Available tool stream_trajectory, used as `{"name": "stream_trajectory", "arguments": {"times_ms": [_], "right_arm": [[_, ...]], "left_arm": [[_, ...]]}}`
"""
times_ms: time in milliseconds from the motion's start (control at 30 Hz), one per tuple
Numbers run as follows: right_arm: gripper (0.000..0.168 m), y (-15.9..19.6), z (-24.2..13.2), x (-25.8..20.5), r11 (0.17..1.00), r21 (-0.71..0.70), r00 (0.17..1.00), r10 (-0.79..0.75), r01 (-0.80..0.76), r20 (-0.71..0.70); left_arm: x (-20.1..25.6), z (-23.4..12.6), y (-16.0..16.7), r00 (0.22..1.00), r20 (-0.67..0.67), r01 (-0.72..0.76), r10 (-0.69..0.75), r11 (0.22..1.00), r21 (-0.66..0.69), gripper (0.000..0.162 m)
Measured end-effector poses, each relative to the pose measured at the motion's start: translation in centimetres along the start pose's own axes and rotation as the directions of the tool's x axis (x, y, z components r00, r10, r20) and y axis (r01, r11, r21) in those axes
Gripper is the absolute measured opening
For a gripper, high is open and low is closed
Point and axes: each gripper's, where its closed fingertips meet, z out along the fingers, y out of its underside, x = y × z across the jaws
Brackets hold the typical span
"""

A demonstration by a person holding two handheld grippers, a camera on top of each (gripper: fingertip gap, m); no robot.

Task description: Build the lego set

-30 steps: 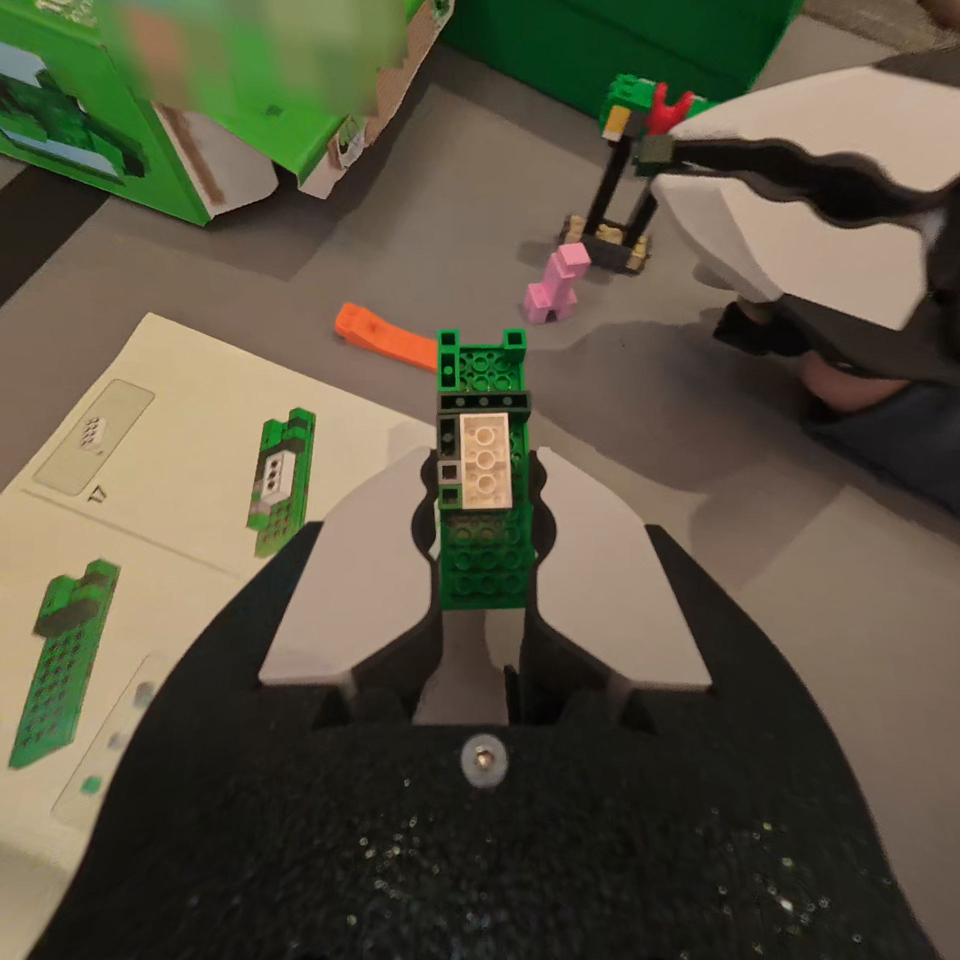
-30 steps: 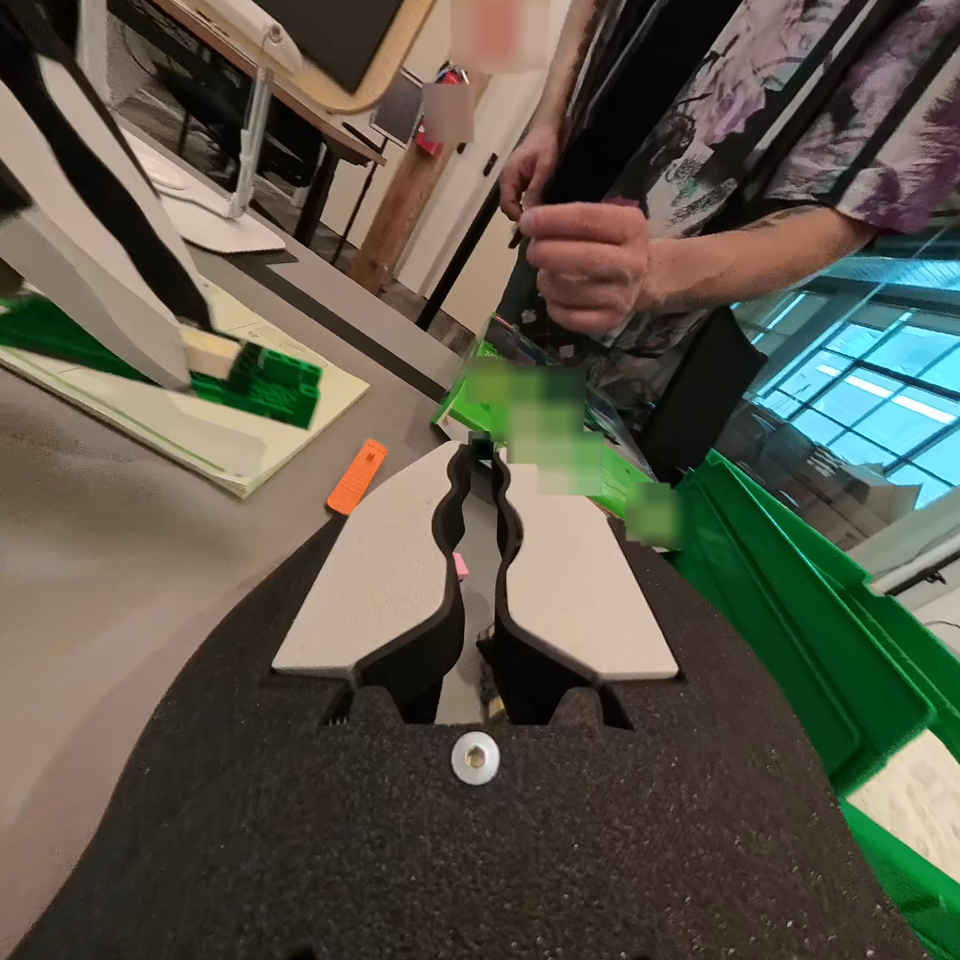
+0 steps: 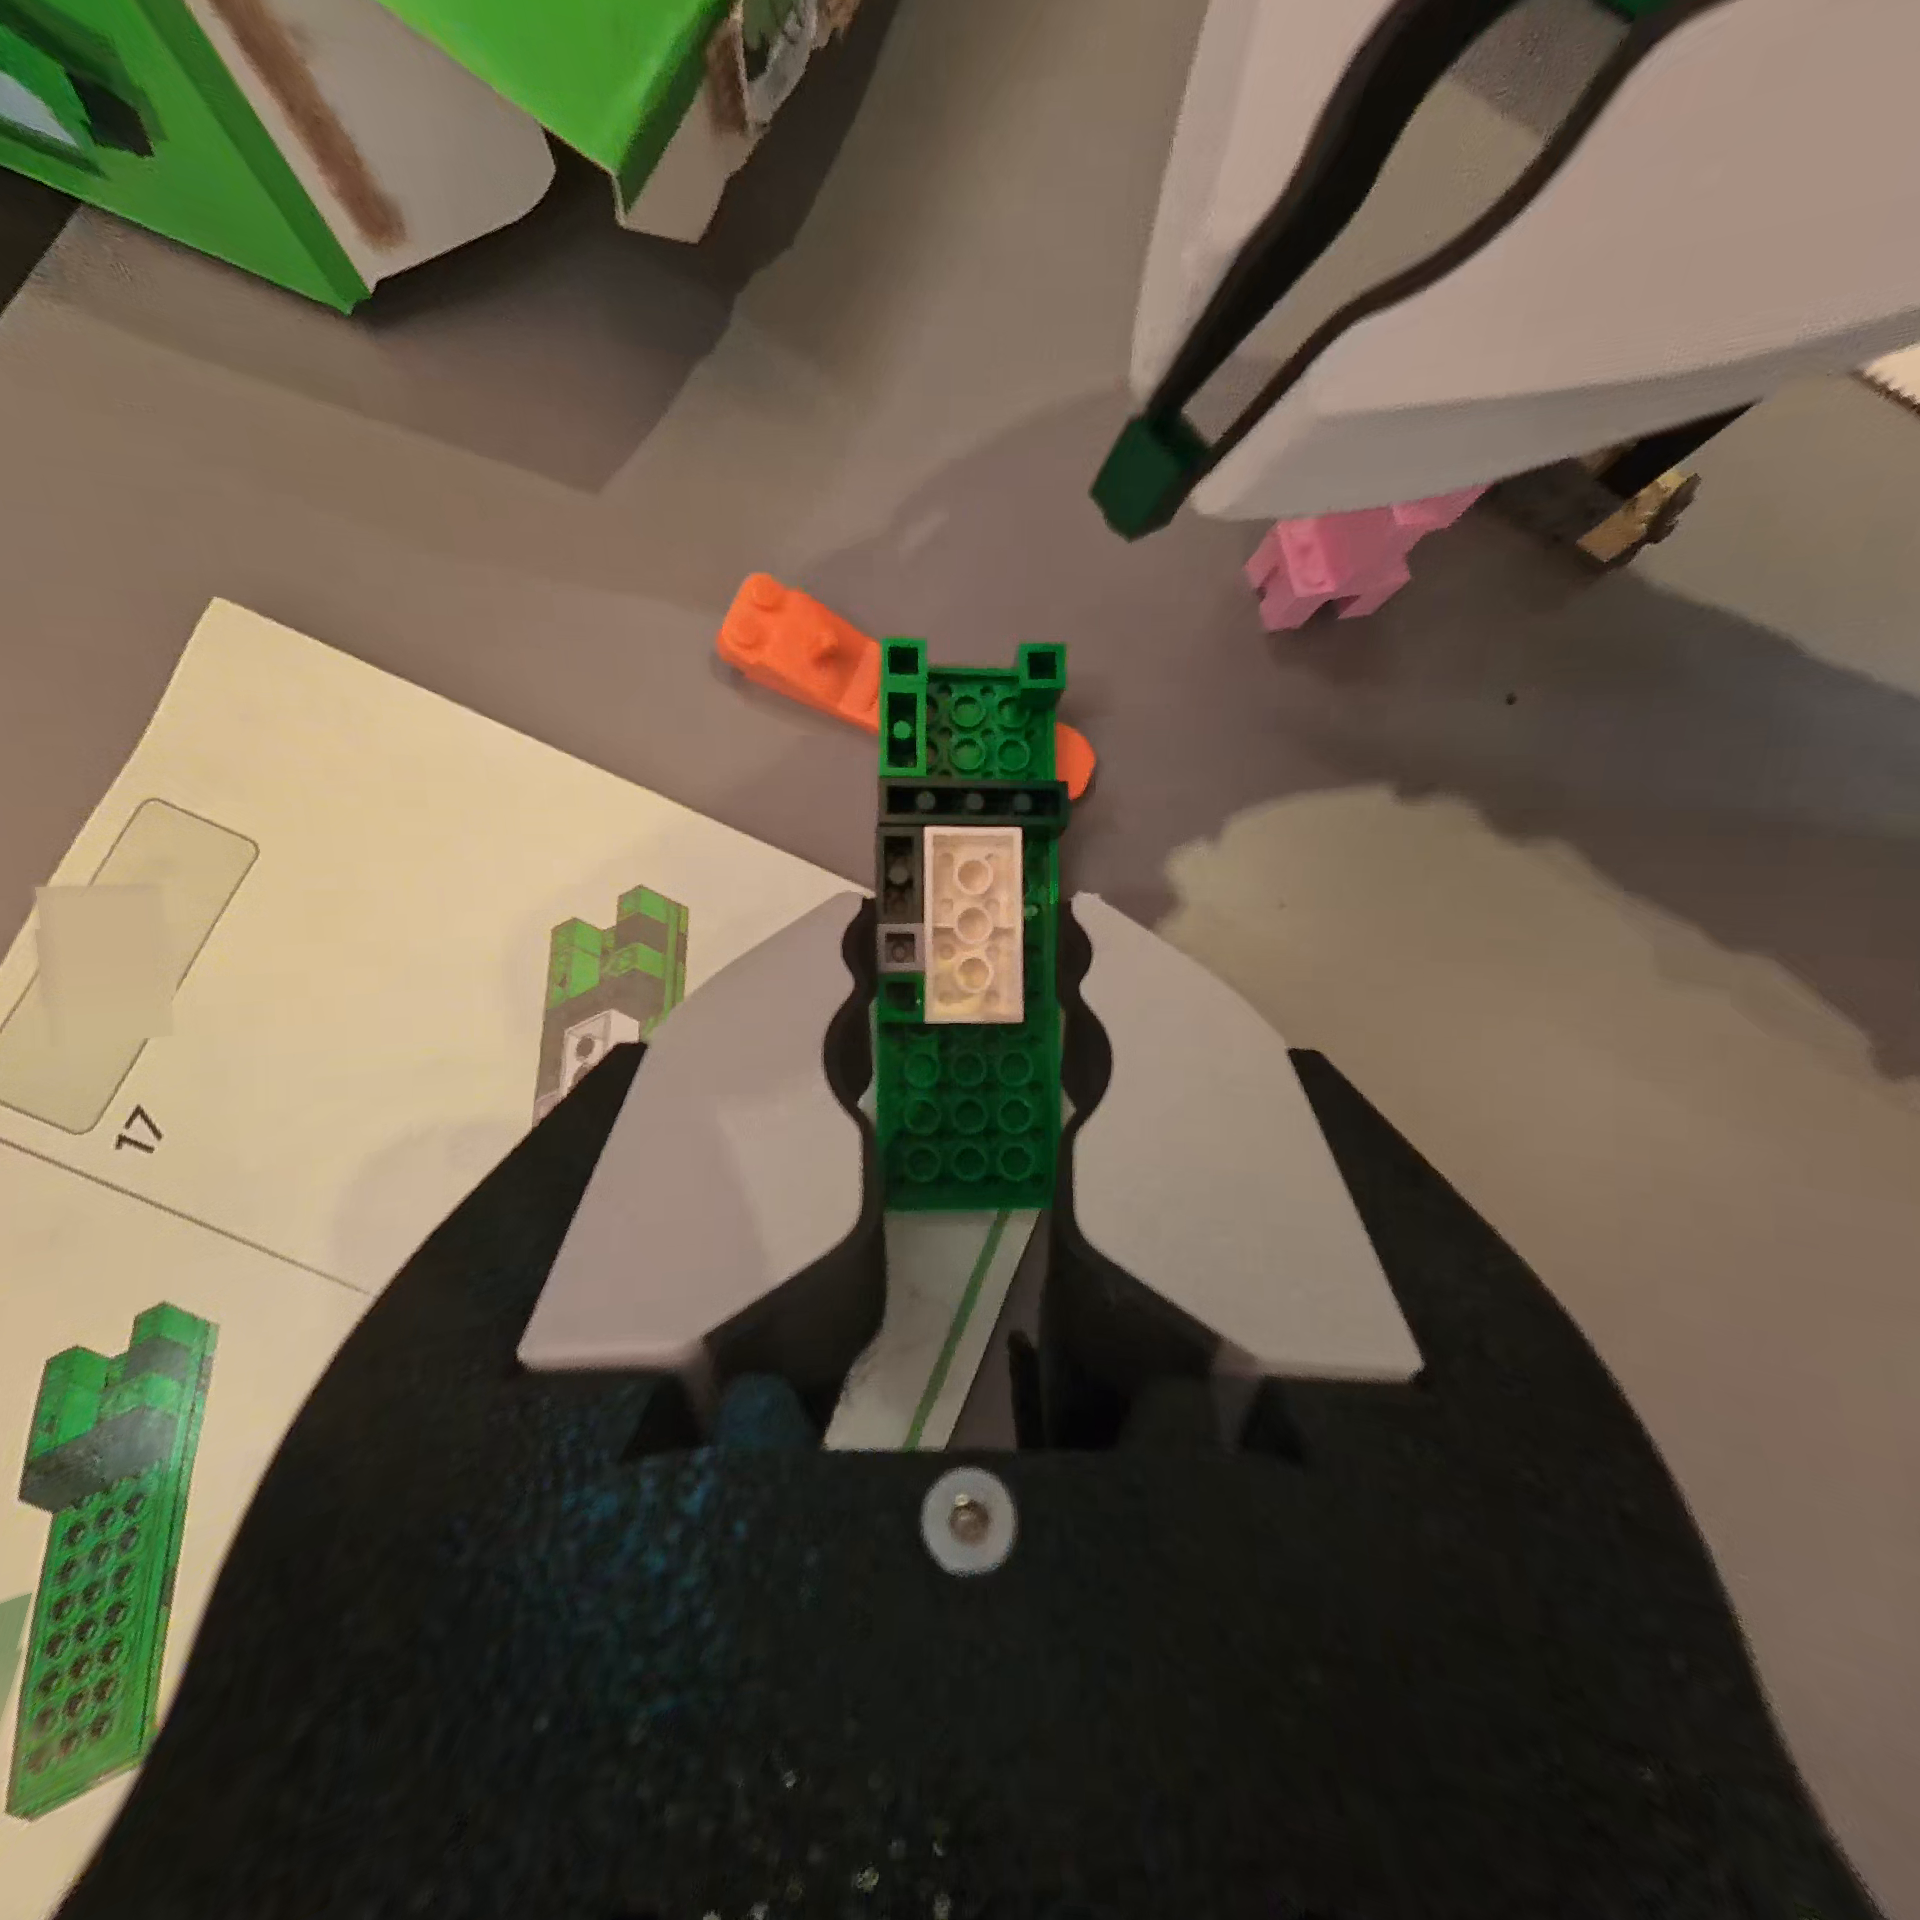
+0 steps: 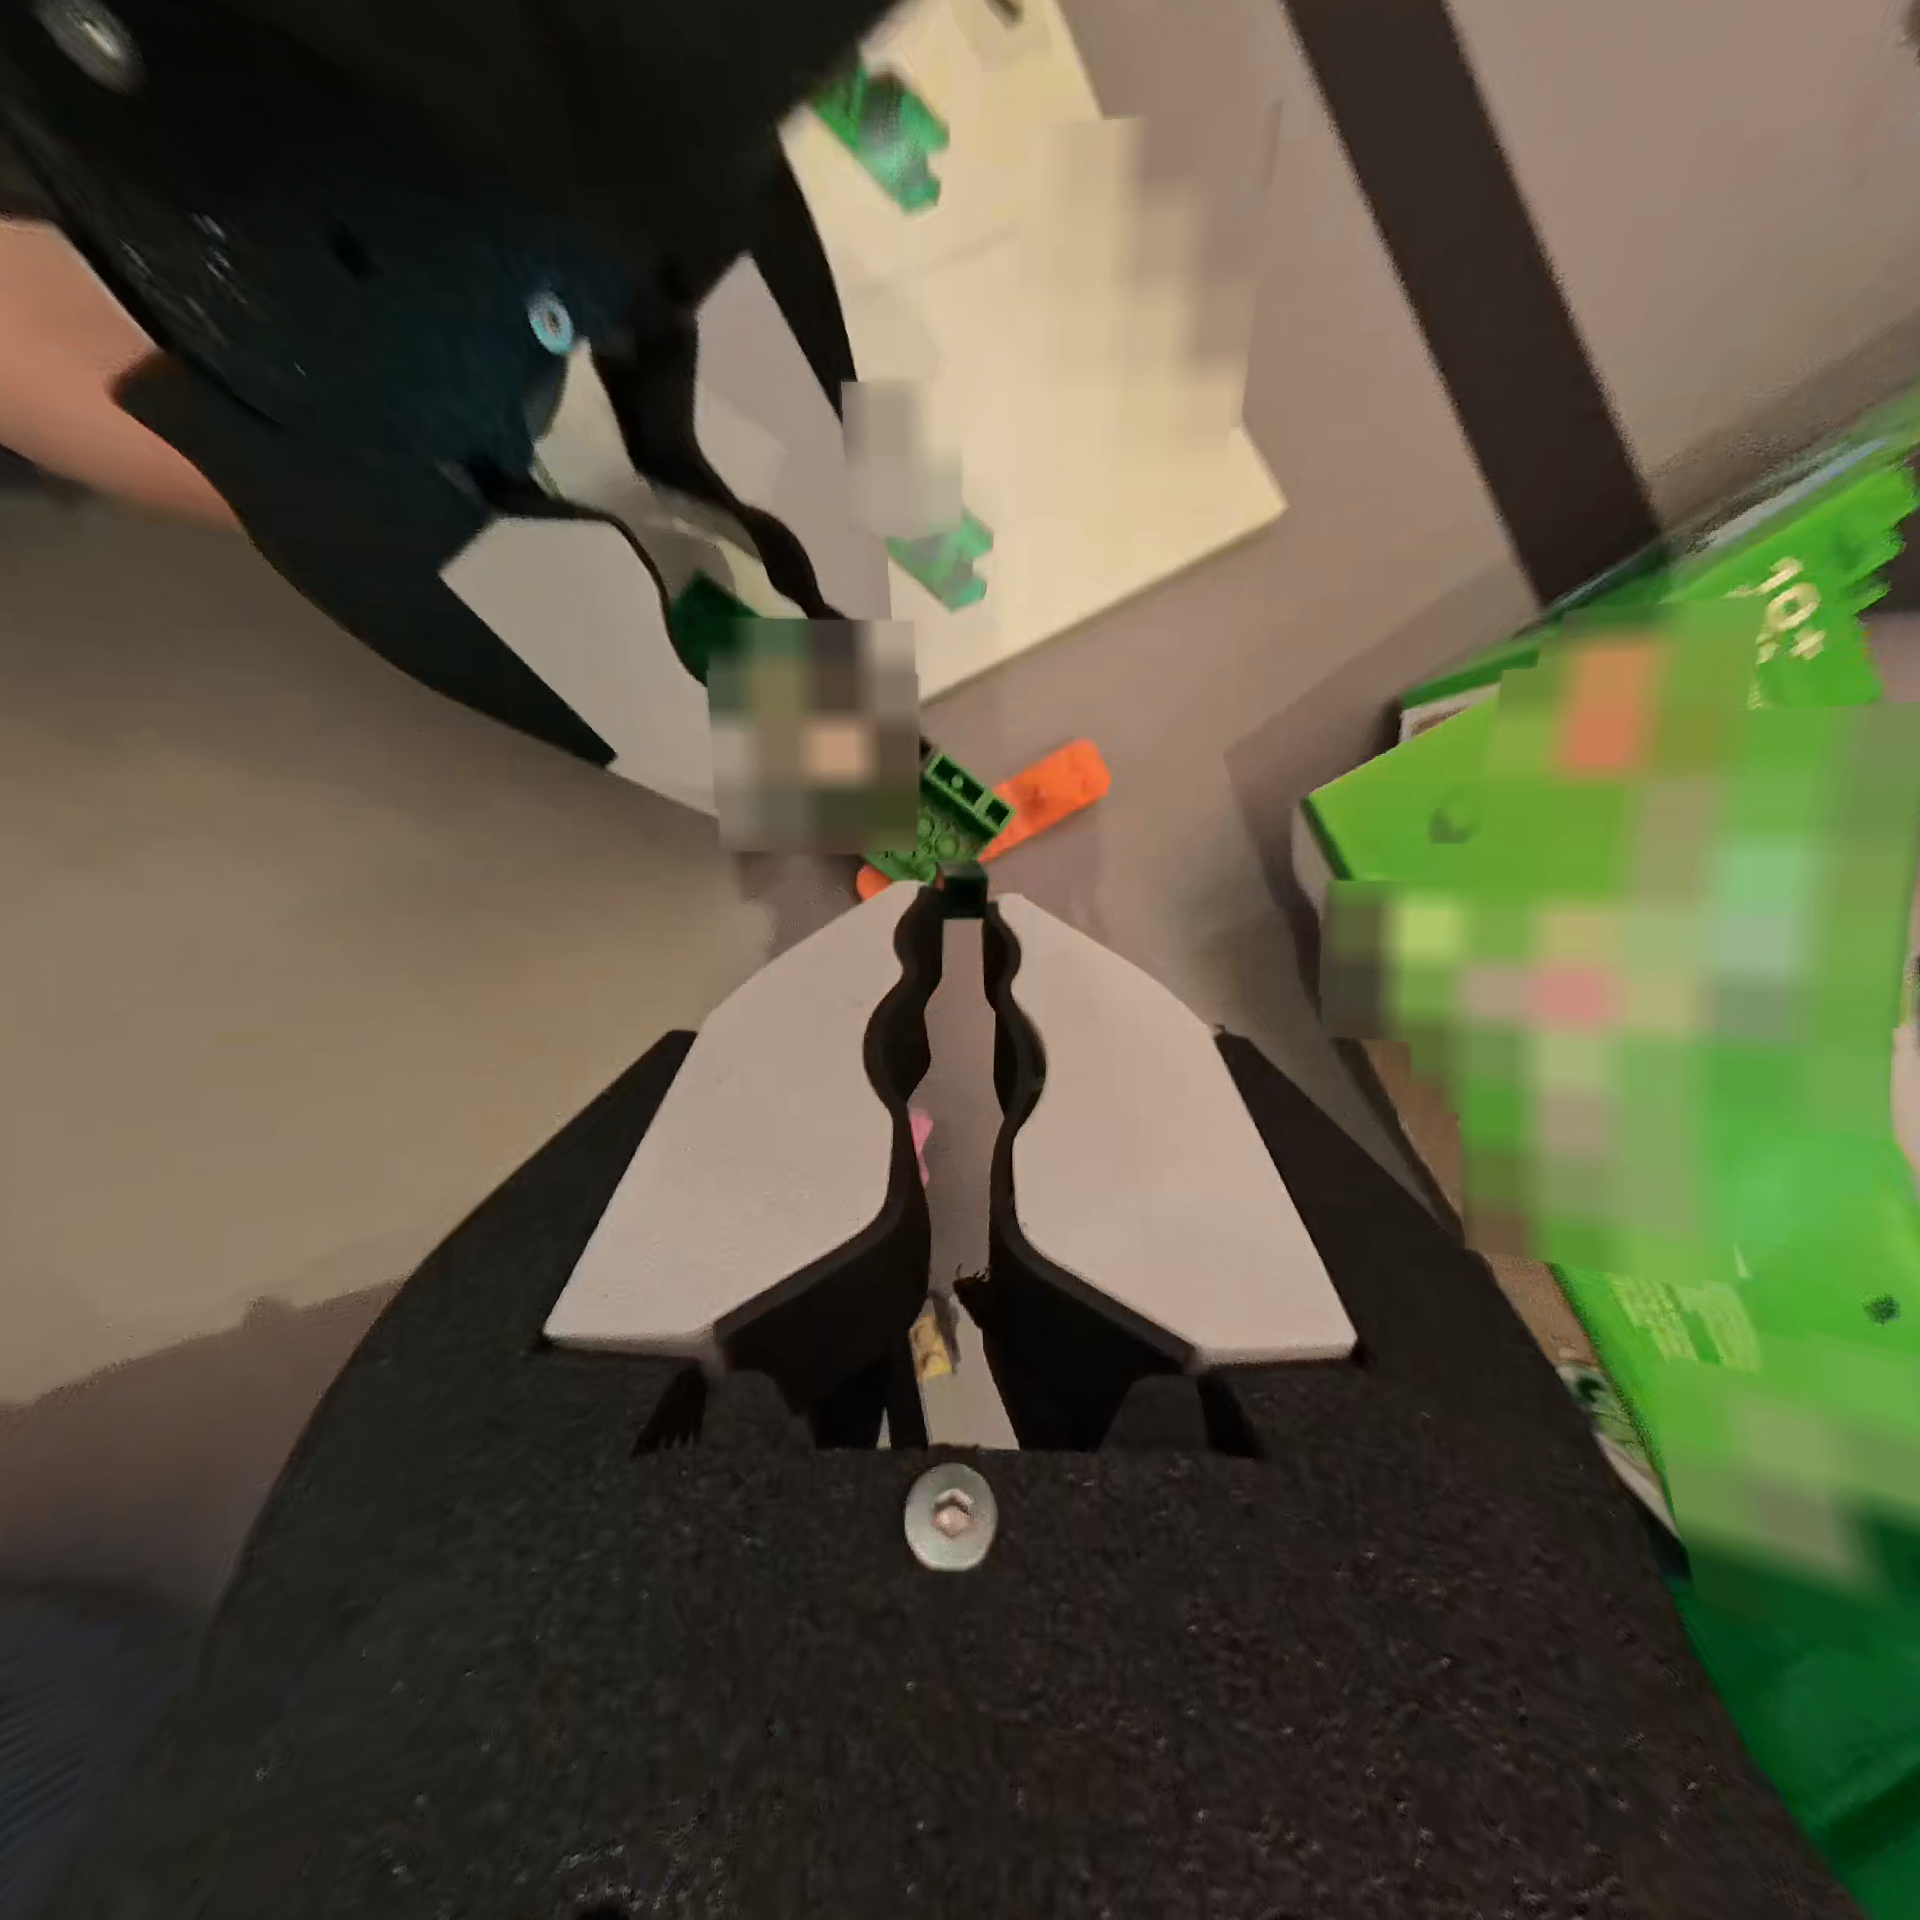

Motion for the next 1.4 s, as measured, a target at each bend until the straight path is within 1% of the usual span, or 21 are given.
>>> {"name": "stream_trajectory", "arguments": {"times_ms": [67,200,333,400,500,700,867,967,1100,1400], "right_arm": [[0.007,0.7,0.8,0.1,0.999,-0.030,1.000,0.022,-0.022,0.016],[0.007,1.3,2.0,-0.2,0.997,-0.074,0.998,0.023,-0.019,0.050],[0.007,1.5,2.8,-0.4,0.993,-0.096,0.997,-0.066,0.070,0.047],[0.007,1.3,2.9,-0.6,0.991,-0.085,0.994,-0.099,0.103,0.053],[0.007,1.0,3.1,-0.9,0.978,-0.074,0.980,-0.192,0.195,0.042],[0.007,0.7,3.8,-1.7,0.945,-0.145,0.956,-0.289,0.292,0.042],[0.007,0.9,3.2,-1.1,0.923,-0.224,0.946,-0.324,0.312,-0.017],[0.007,0.9,2.9,-1.2,0.927,-0.206,0.947,-0.322,0.312,-0.013],[0.007,0.6,3.5,-1.4,0.916,-0.134,0.924,-0.381,0.379,0.009],[0.007,1.3,4.3,-1.3,0.896,-0.127,0.905,-0.425,0.425,0.030]], "left_arm": [[0.0,0.0,0.0,1.000,-0.005,0.004,-0.004,1.000,0.003,0.032],[0.0,0.0,0.0,1.000,-0.007,0.004,-0.004,1.000,0.000,0.032],[0.0,0.0,0.1,1.000,0.005,-0.006,0.006,1.000,-0.010,0.032],[0.0,0.0,0.1,1.000,0.009,-0.013,0.013,1.000,-0.015,0.033],[0.0,-0.1,0.1,1.000,0.011,-0.018,0.018,1.000,-0.018,0.033],[0.0,-0.1,0.1,1.000,0.000,-0.007,0.007,1.000,-0.014,0.033],[0.0,-0.1,0.1,1.000,0.003,-0.006,0.006,1.000,-0.014,0.032],[0.0,0.0,0.1,1.000,0.002,-0.007,0.007,1.000,-0.011,0.032],[0.0,-0.1,0.1,1.000,-0.005,0.002,-0.002,1.000,-0.004,0.032],[-0.1,-0.1,0.1,1.000,-0.013,0.010,-0.010,1.000,0.001,0.032]]}}
